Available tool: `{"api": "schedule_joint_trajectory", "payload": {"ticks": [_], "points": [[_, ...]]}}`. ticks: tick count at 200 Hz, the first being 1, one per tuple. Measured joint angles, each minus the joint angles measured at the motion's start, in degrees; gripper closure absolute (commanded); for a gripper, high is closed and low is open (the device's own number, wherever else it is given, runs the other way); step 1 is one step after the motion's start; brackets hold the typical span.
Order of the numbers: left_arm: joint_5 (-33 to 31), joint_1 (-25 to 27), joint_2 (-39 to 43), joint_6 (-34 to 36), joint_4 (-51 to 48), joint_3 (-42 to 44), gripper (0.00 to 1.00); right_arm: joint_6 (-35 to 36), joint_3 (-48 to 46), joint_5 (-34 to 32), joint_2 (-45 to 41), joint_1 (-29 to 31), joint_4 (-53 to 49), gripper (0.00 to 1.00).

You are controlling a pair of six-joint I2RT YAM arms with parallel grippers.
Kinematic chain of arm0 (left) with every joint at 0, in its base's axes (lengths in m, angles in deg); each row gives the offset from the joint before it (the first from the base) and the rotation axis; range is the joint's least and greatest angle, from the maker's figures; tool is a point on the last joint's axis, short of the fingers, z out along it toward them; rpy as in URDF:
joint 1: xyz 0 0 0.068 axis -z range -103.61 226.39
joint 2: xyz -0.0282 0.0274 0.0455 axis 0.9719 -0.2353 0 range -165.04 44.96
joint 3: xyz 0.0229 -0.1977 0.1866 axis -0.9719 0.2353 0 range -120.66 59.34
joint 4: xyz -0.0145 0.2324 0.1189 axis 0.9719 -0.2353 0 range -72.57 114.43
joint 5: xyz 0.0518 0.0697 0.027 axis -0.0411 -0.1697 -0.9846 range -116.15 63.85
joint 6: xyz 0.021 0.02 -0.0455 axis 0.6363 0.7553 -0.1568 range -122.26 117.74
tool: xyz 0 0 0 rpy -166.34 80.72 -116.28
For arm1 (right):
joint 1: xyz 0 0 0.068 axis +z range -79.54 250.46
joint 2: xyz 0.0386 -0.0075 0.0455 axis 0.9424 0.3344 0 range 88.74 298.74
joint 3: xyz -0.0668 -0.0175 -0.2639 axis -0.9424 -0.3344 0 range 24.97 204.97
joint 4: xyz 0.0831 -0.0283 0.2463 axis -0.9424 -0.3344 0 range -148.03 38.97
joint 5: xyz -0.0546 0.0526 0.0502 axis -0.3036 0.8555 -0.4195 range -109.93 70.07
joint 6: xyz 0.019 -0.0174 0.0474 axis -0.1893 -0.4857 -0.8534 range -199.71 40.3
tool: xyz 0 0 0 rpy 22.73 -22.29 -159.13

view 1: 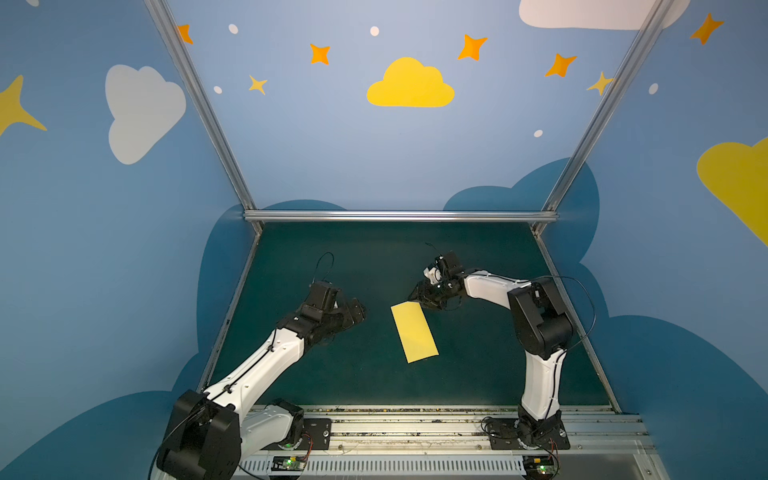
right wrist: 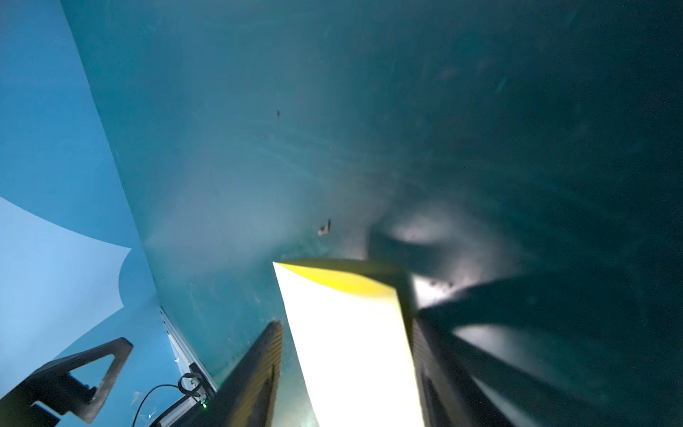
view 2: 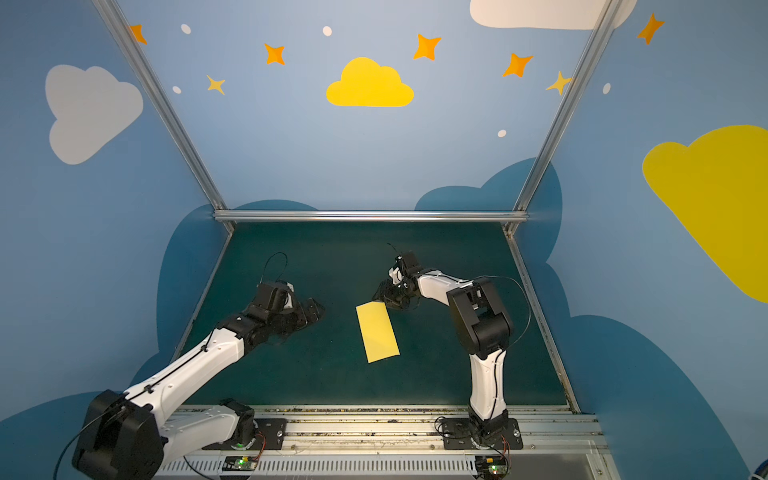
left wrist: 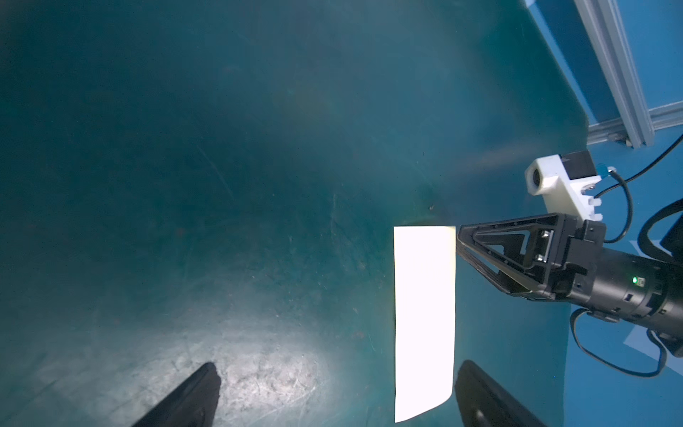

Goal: Fold a paper plane with a square sheet of paper (fold left side to right side)

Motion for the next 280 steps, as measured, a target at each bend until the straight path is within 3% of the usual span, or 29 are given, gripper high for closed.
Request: {"api": "schedule_joint_trajectory", "payload": {"ticks": [73, 117, 190, 230, 244, 264, 280], "points": [[5.8, 1.0, -4.0, -3.6, 5.3, 0.0, 0.00, -0.9, -20.4, -2.5, -21.0, -1.1, 2.9, 0.45], [7.6, 3.5, -6.9, -5.1, 6.7, 0.0, 0.00, -4.0, -28.7, -2.4, -21.8, 0.7, 6.1, 0.44], [8.3, 5.2, -10.1, -5.5, 6.7, -1.8, 0.00, -8.7, -29.5, -3.2, -21.6, 9.8, 11.2, 0.44], [8.5, 5.2, -11.3, -5.7, 6.7, -2.4, 0.00, -8.9, -29.4, -6.7, -24.2, 10.6, 8.1, 0.43], [8.5, 5.2, -11.3, -6.2, 6.8, -2.4, 0.00, -7.8, -28.7, -7.8, -26.1, 10.5, 6.4, 0.52], [8.9, 5.2, -11.3, -7.4, 7.7, -2.3, 0.00, -5.5, -26.1, -8.3, -26.3, 10.5, 4.5, 0.77], [9.3, 5.2, -11.3, -8.9, 8.8, -2.2, 0.00, -4.2, -24.0, -8.3, -25.6, 10.5, 3.7, 0.91]]}}
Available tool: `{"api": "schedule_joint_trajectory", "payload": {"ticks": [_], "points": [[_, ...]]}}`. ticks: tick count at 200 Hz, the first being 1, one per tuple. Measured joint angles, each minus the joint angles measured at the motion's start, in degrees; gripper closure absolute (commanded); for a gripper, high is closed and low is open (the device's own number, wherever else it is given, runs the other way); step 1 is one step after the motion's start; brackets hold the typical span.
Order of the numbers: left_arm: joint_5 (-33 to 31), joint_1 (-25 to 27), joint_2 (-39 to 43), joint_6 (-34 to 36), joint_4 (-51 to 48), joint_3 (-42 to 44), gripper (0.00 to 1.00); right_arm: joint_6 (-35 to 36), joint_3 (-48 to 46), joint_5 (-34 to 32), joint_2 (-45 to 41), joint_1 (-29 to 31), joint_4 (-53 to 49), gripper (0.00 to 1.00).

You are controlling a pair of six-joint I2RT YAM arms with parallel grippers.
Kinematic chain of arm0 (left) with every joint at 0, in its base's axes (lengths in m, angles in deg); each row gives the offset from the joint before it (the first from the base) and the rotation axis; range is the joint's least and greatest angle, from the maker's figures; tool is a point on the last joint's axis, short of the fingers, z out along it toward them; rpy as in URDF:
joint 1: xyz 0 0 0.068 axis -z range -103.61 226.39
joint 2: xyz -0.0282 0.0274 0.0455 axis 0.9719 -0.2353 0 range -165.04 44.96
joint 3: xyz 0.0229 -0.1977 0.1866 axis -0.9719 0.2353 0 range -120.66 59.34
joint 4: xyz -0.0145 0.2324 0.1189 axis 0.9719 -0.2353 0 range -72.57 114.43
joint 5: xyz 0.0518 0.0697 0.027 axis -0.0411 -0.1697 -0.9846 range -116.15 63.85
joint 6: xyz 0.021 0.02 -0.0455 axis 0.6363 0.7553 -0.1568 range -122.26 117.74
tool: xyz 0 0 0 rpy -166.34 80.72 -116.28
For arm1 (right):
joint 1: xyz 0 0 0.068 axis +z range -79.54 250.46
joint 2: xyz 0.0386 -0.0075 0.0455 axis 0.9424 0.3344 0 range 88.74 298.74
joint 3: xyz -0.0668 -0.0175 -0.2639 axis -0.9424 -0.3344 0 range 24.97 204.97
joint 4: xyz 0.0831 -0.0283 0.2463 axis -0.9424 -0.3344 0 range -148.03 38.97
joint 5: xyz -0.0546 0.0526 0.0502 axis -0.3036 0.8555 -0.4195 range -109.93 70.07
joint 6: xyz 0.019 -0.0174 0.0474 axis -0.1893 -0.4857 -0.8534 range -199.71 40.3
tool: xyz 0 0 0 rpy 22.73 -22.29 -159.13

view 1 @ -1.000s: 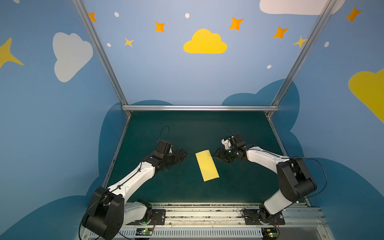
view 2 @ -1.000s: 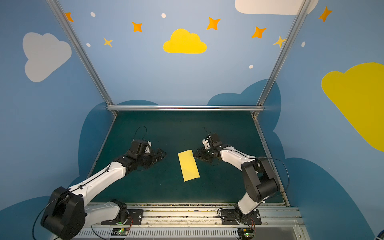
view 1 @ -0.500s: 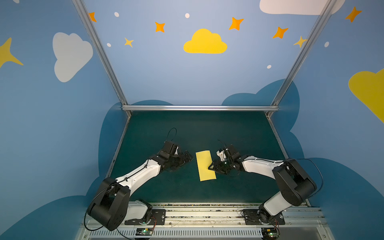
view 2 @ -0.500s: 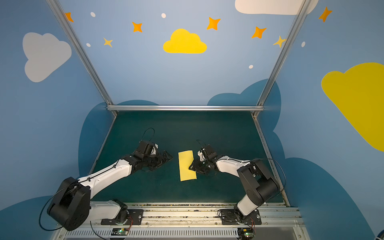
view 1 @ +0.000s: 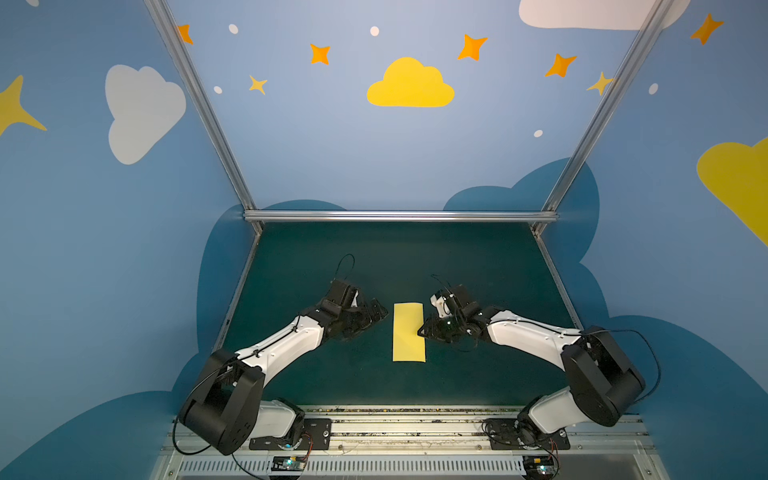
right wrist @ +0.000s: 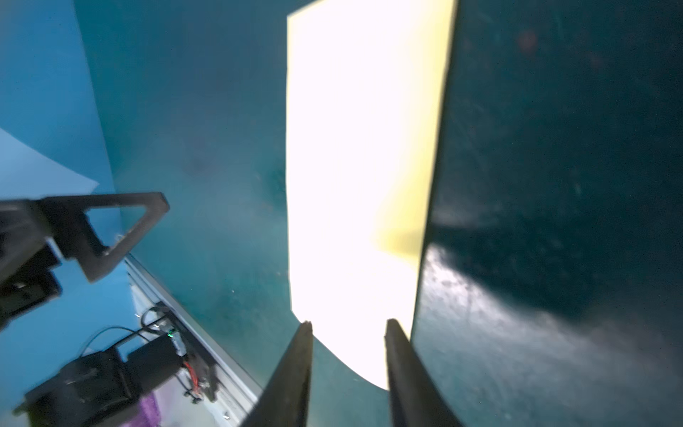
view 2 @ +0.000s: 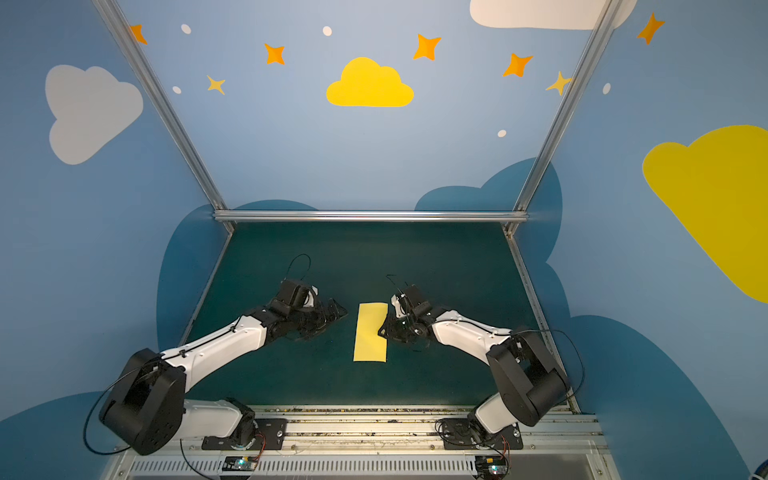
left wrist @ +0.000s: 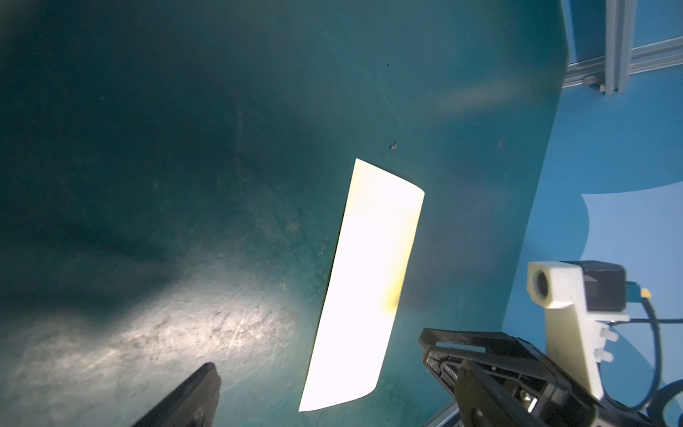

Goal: Fold a paper plane with a square sheet of paper (fold left side to right side)

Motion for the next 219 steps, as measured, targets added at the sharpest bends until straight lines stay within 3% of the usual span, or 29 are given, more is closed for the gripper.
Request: {"api": "schedule_joint_trajectory", "payload": {"ticks": [16, 53, 93, 158, 219], "points": [[0.9, -0.2, -0.1, -1.8, 1.6, 0.4, 0.00, 2.1, 2.0, 0.2, 1.5, 0.0, -0.7, 1.00], [2.3, -0.8, -1.8, -4.5, 3.3, 0.5, 0.00, 4.9, 5.3, 0.7, 5.9, 0.0, -2.4, 1.00], [0.5, 1.3, -4.8, 0.5, -4.4, -6.3, 0.00, 6.2, 5.7, 1.0, 9.1, 0.0, -2.8, 1.00], [2.7, 3.1, -10.6, 4.4, -5.3, -7.9, 0.16, 7.0, 5.3, -0.8, 12.0, -0.3, -2.5, 1.00], [6.0, 5.2, -16.4, 5.0, -2.5, -8.0, 0.18, 7.9, 4.1, 0.0, 12.3, -1.0, -0.9, 1.00]]}}
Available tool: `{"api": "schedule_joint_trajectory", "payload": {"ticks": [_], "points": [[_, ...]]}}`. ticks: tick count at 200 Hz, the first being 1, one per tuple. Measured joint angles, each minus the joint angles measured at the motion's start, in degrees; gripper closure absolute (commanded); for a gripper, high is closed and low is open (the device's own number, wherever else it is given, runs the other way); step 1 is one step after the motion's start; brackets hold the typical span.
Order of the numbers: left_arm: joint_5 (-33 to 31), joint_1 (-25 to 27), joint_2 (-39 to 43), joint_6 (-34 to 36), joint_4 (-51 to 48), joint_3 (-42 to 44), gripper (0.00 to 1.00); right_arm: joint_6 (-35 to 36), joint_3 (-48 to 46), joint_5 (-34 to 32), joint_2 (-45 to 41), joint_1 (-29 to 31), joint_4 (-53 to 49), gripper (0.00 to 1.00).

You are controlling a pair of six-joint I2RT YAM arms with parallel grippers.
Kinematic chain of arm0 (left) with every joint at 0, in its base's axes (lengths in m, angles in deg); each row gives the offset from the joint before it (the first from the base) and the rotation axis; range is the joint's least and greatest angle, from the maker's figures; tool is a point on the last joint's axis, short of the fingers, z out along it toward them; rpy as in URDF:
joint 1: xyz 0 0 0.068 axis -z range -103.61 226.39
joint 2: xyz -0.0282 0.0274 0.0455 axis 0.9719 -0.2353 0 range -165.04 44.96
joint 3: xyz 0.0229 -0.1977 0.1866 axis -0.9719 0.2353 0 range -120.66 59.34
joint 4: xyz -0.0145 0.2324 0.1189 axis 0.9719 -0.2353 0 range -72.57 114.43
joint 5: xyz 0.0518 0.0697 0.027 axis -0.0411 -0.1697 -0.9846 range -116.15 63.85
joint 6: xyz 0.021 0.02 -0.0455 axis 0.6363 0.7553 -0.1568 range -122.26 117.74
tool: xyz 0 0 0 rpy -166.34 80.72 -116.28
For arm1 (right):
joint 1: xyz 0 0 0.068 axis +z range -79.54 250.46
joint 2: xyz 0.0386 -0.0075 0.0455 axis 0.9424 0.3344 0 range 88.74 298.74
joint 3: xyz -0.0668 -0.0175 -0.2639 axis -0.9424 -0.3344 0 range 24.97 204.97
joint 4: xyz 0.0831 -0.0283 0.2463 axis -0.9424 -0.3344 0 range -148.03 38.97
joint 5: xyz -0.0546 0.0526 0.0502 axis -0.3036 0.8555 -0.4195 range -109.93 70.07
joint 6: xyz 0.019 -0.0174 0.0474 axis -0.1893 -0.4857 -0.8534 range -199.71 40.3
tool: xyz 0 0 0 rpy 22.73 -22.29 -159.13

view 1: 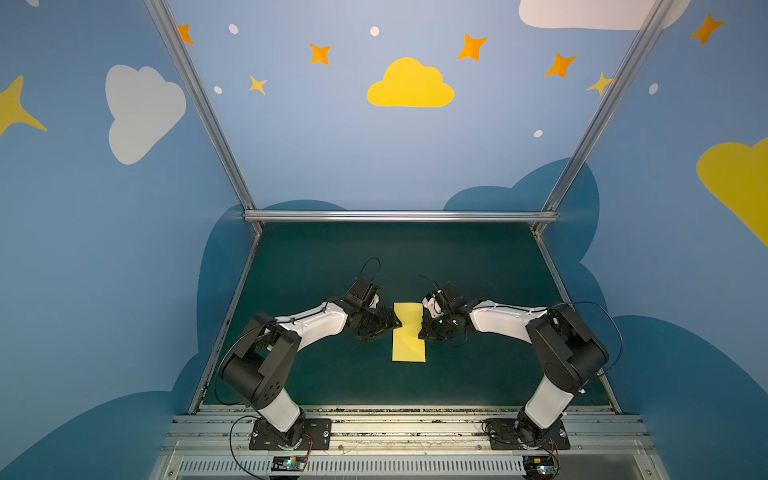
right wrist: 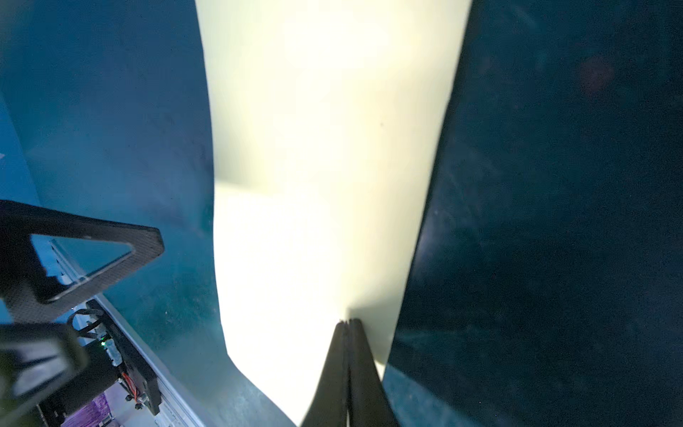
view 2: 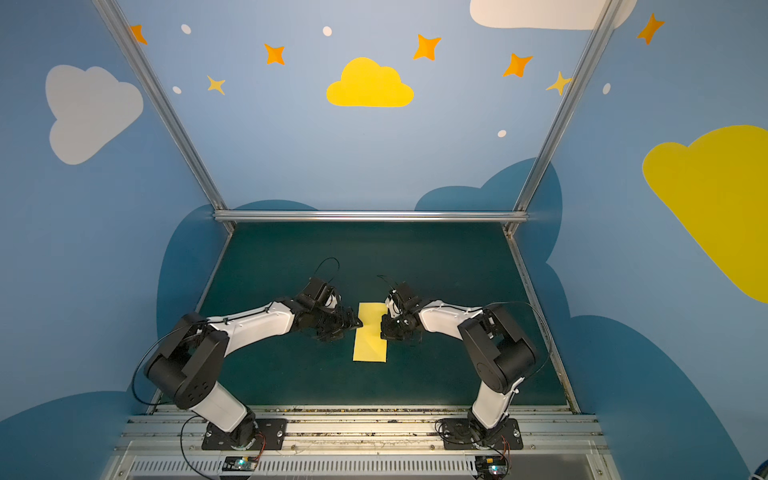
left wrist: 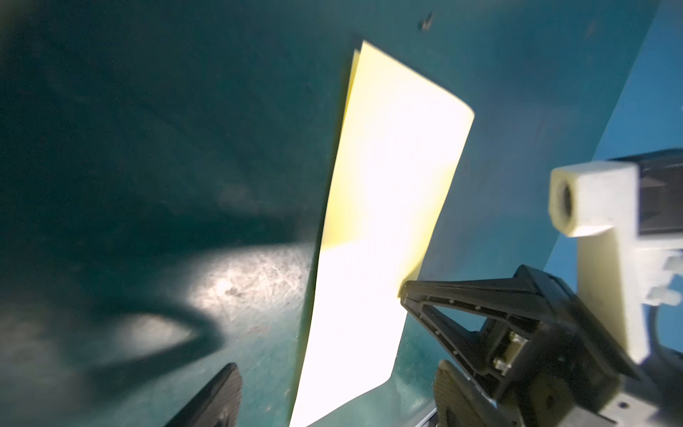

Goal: Fold a paper plane with a square sheet of paper (fold left side to right side)

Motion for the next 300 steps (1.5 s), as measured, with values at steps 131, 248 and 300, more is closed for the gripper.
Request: {"api": "schedule_joint_trajectory", "payload": {"ticks": [131, 248, 300], "points": [[3.1, 2.0, -5.8, 1.0, 10.0, -1.0, 0.17, 1.3, -0.3, 0.8, 0.0, -0.4, 0.5, 1.00], [8.0, 0.5, -7.4, 2.6, 18.1, 0.3, 0.12, 2.4, -0.5, 1.2, 0.0, -0.8, 0.6, 1.00], [11.5, -0.9, -8.7, 2.6, 21.0, 0.3, 0.12, 2.4, -0.7, 1.5, 0.0, -0.8, 1.0, 1.00]]}}
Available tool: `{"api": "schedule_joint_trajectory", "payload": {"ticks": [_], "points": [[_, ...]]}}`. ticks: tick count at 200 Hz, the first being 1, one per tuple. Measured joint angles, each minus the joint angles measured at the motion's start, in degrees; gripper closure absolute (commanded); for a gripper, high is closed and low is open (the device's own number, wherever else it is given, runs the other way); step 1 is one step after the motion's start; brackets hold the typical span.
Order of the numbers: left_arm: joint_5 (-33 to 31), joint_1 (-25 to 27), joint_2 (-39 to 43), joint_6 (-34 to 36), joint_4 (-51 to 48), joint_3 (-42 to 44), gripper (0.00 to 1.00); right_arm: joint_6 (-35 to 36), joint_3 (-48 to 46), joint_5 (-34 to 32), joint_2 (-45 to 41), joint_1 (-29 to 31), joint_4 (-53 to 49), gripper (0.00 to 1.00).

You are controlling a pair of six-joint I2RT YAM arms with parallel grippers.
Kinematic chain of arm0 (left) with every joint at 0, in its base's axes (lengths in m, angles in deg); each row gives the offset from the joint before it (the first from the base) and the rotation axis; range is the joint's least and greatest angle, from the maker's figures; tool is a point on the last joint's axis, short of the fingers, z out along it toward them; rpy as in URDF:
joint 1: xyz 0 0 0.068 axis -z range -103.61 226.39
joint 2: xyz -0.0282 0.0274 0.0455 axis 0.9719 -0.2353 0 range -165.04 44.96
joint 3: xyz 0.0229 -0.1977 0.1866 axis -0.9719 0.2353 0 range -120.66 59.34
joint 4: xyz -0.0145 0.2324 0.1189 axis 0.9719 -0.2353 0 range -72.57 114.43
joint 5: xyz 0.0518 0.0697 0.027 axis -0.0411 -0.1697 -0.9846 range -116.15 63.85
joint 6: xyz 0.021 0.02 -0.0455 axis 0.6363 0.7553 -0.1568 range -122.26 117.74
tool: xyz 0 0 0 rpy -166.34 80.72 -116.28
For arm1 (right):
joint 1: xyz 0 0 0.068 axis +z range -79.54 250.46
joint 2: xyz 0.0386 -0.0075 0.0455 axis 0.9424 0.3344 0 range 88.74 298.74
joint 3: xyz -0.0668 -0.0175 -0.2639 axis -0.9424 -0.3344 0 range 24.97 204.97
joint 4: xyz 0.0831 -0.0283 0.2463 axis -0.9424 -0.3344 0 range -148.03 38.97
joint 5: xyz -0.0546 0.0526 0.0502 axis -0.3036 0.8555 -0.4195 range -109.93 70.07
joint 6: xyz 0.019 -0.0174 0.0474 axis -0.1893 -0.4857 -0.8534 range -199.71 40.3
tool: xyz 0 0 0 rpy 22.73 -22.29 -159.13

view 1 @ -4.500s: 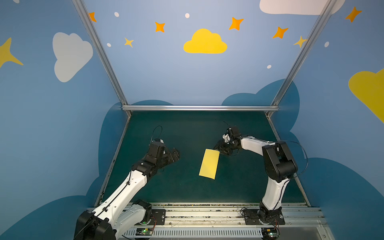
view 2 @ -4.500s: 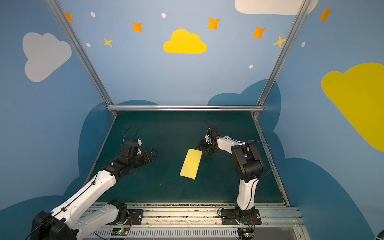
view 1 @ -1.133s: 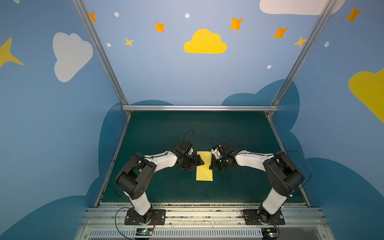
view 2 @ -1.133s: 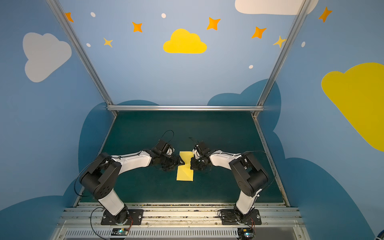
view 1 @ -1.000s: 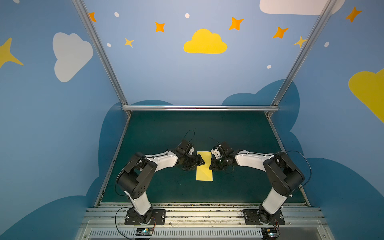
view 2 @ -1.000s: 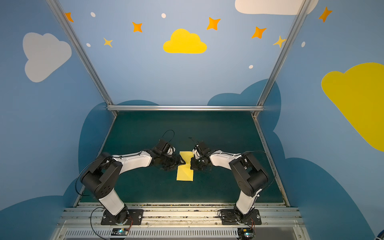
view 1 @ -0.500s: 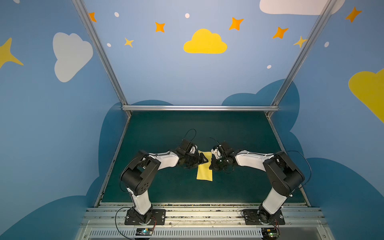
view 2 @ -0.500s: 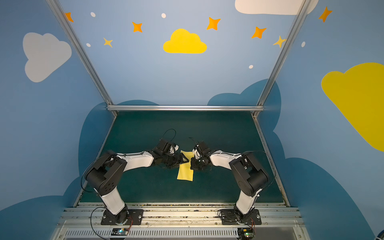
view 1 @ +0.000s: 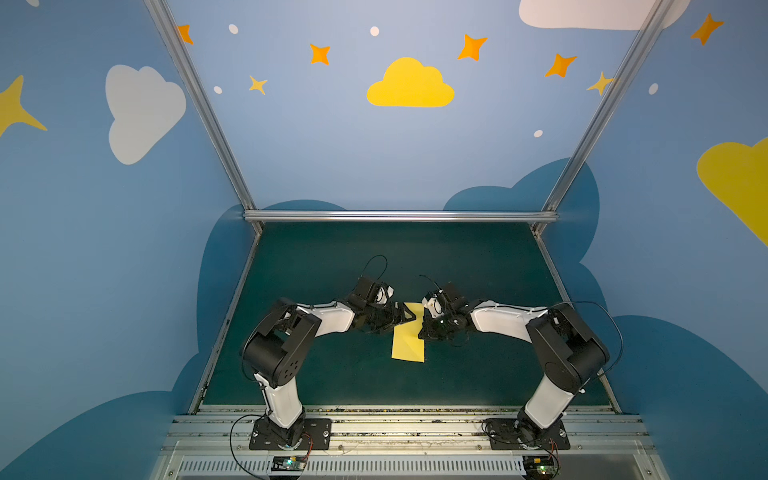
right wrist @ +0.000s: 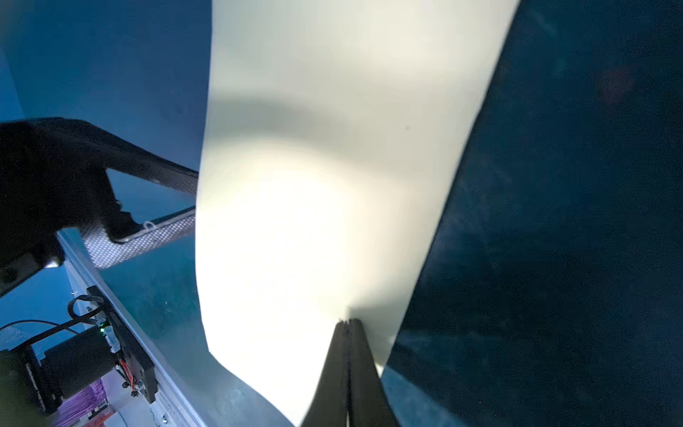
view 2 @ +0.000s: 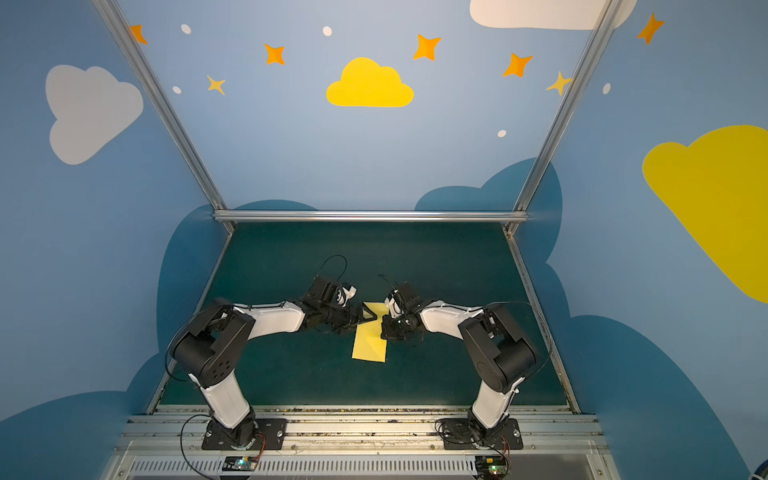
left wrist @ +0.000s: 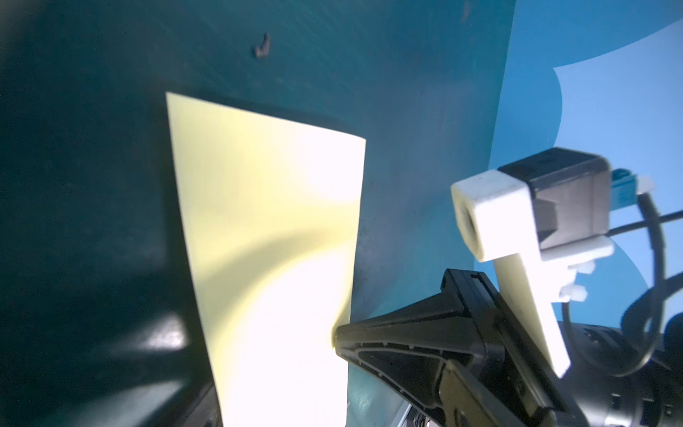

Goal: Fold a paper plane with a square sheet of paper (fold left side to right side)

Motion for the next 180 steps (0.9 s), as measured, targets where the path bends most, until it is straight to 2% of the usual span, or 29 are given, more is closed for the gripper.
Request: {"api": "schedule_joint_trajectory", "payload": {"ticks": [40, 65, 106, 143, 180], "points": [[1.3, -0.1, -0.3, 1.1, 0.0, 0.0, 0.17, 0.0, 0.0, 0.2, 0.0, 0.0, 0.0, 1.00], [1.4, -0.3, -0.2, 1.4, 0.0, 0.1, 0.23, 0.2, 0.0, 0.2, 0.0, 0.0, 0.0, 1.00], [1.4, -1.5, 0.2, 1.5, 0.0, 2.4, 0.38, 0.6, 0.1, 0.5, 0.2, -0.3, 0.0, 1.00], [1.1, -2.3, 0.7, 1.4, -0.1, 4.0, 0.59, 1.4, 0.5, 0.7, 0.3, -0.5, -0.7, 1.00], [1.0, -2.4, 0.7, 1.4, -0.2, 4.3, 0.74, 1.7, 1.3, 0.7, 0.7, -0.7, -1.7, 1.00]]}}
